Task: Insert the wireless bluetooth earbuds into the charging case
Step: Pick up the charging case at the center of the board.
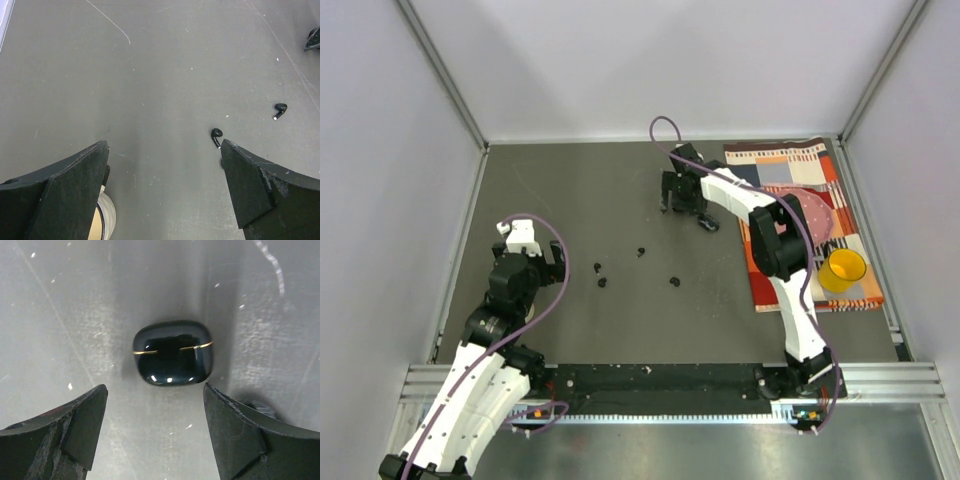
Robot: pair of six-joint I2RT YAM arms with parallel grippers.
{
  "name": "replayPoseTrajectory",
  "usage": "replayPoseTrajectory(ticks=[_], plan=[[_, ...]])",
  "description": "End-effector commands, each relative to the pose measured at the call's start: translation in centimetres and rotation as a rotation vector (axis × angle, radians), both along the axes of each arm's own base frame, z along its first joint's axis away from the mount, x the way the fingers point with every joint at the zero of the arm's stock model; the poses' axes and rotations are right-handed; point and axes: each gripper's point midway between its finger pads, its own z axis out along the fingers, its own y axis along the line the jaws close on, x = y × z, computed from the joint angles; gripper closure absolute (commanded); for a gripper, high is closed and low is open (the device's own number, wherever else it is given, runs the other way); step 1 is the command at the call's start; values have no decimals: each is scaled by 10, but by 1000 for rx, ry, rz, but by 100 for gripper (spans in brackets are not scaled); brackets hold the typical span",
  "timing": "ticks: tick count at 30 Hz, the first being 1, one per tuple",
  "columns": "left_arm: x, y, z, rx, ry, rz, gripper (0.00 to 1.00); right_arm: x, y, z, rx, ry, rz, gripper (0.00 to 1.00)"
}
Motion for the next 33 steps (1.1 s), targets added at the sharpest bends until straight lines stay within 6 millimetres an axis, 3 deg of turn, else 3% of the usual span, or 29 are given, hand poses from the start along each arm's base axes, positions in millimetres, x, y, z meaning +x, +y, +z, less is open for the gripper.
replayPoseTrajectory(ticks=[1, 6, 12, 18, 25, 33], plan=[[5, 3, 9, 0, -46, 19, 1, 21, -17, 53, -62, -153, -27, 23], [5, 4, 9, 0, -46, 20, 1, 29, -22, 57, -37, -161, -77, 23], [5, 6, 9, 1, -48, 31, 1, 43, -14, 78, -42, -274, 140, 20], [6, 5, 8, 2, -42, 26, 1, 56, -30, 72, -40, -279, 182, 20], [6, 5, 7, 1, -41, 22, 1, 50, -4, 61, 51, -238, 256, 21], [6, 5, 7, 2, -40, 25, 1, 46, 4, 49, 30, -212, 262, 21]])
